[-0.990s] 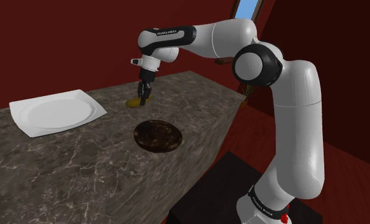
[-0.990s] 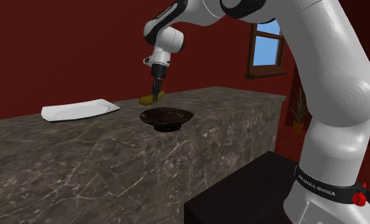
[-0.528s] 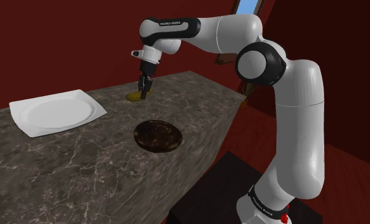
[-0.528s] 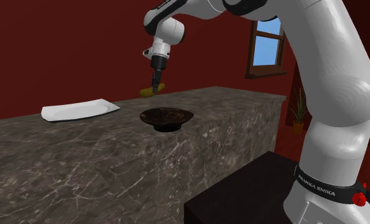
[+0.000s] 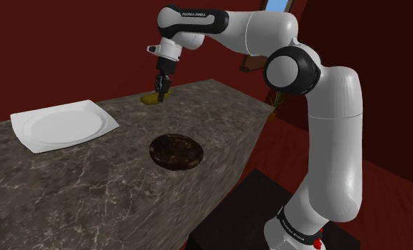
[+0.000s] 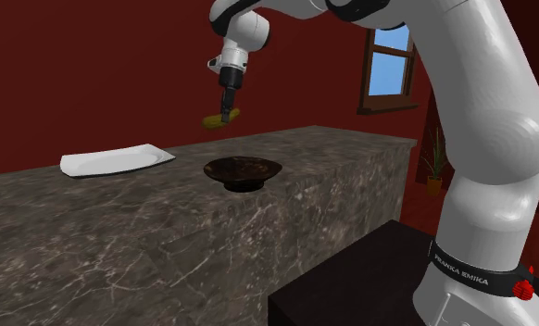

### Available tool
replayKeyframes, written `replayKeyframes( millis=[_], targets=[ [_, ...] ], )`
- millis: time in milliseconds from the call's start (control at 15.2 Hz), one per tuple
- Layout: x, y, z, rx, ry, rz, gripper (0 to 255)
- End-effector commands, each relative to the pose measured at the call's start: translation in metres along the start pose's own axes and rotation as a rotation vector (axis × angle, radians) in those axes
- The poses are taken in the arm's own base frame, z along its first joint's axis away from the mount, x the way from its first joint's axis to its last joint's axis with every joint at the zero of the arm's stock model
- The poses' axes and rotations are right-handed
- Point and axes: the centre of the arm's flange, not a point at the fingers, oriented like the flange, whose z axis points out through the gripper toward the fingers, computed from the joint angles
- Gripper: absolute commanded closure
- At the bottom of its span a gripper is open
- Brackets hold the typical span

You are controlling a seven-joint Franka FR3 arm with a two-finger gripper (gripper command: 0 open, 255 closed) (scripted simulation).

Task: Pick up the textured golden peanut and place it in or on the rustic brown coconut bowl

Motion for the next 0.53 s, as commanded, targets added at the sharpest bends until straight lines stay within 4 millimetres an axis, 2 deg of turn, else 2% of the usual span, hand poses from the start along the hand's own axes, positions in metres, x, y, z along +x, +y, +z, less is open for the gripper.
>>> replayKeyframes(
  millis=[0,462],
  targets=[
    [0.003,-0.004,-0.008,0.000,0.000,0.000,255],
    [-0.009,-0.092,0.015,0.000,0.000,0.000,255]
  ],
)
